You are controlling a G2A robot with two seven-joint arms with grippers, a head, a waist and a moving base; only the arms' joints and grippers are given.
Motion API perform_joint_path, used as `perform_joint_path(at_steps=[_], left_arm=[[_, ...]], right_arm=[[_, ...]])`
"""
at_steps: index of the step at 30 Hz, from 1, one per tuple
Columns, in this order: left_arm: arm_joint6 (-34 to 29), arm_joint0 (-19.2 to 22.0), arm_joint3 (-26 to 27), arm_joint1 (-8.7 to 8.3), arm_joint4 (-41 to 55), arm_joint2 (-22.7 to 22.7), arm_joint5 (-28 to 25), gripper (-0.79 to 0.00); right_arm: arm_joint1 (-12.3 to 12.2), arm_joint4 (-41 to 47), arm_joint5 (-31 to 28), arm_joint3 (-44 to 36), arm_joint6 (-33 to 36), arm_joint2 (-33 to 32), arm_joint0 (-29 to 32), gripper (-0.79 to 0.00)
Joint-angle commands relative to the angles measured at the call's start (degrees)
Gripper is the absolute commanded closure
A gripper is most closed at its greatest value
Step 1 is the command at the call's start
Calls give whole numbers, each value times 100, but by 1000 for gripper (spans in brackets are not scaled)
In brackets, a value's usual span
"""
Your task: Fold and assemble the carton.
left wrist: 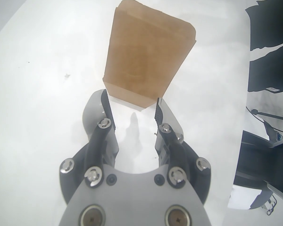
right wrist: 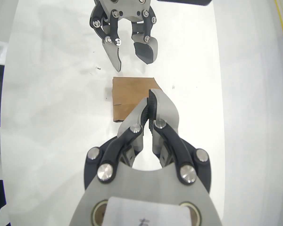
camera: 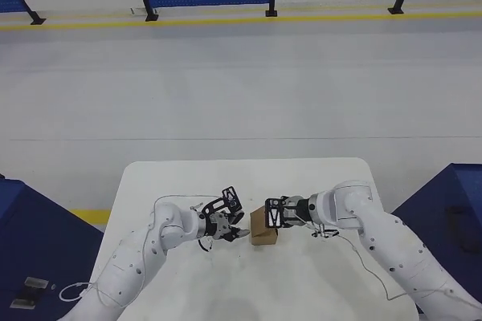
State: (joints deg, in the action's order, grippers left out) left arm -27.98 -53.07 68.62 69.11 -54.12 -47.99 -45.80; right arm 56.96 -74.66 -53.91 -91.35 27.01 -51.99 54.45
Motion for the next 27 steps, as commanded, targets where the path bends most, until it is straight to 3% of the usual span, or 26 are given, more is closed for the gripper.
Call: perform_joint_path(at_steps=[1, 18, 27], left_arm=[[8, 12, -16, 5, 2, 16, -1, -357], [116, 68, -137, 36, -42, 124, -24, -363], [31, 138, -169, 65, 18, 202, -35, -363]], right_arm=[[15, -150, 55, 37, -45, 67, -5, -117], [99, -392, 19, 345, 58, 310, -174, -37], [44, -310, -168, 325, -3, 104, -146, -49]])
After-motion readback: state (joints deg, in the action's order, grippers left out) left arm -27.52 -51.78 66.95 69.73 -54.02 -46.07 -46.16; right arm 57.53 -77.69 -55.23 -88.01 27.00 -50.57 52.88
